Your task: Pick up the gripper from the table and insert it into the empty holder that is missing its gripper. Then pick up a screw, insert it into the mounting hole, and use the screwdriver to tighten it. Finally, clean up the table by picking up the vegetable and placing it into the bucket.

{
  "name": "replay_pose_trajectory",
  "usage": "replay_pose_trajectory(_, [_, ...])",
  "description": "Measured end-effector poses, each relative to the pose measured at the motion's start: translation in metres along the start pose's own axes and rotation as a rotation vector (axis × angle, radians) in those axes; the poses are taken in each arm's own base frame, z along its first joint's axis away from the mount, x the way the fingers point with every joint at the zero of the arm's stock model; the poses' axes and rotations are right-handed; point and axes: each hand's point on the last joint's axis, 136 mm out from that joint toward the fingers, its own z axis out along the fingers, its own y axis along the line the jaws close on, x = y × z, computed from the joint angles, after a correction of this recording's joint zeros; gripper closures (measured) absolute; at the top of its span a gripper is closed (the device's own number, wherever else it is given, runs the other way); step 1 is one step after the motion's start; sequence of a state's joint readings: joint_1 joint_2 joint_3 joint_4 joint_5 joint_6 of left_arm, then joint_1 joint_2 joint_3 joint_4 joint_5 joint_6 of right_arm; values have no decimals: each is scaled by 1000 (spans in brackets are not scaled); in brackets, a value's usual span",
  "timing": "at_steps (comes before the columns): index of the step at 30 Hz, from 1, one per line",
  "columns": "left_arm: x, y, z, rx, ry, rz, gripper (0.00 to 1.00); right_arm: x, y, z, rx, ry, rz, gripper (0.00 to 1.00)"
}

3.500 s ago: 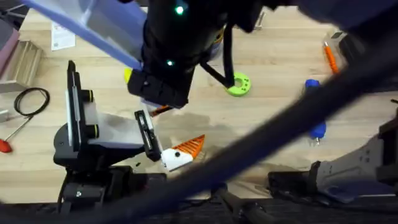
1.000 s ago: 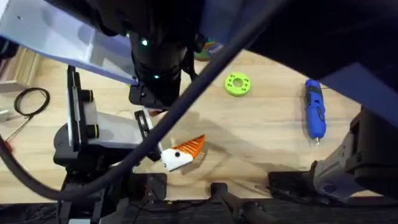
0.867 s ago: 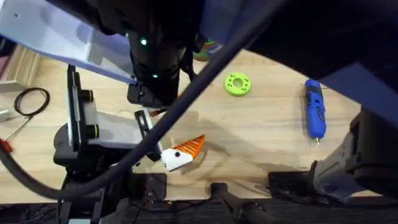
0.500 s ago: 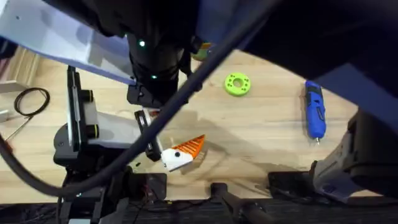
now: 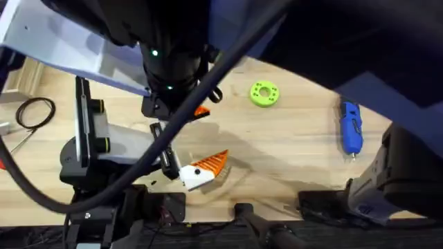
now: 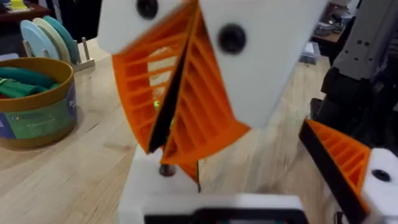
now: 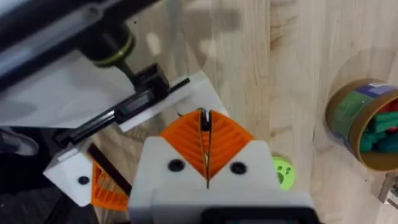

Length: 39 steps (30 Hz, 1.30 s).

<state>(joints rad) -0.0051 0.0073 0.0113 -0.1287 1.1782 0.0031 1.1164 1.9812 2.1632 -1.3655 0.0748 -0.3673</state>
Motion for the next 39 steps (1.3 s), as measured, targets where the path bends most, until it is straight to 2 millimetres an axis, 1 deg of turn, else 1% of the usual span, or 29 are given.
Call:
replay_pose_trajectory(9, [0, 0, 0, 0, 0, 0, 15, 5, 1, 0, -4, 20, 0, 995])
replay_pose_trajectory(23, [0, 0, 0, 0, 0, 0, 16, -1, -1, 0, 4, -2, 0, 995])
replay_pose_trajectory(39, [0, 0, 0, 0, 0, -3, 15, -1, -1, 2, 4, -1, 17, 995])
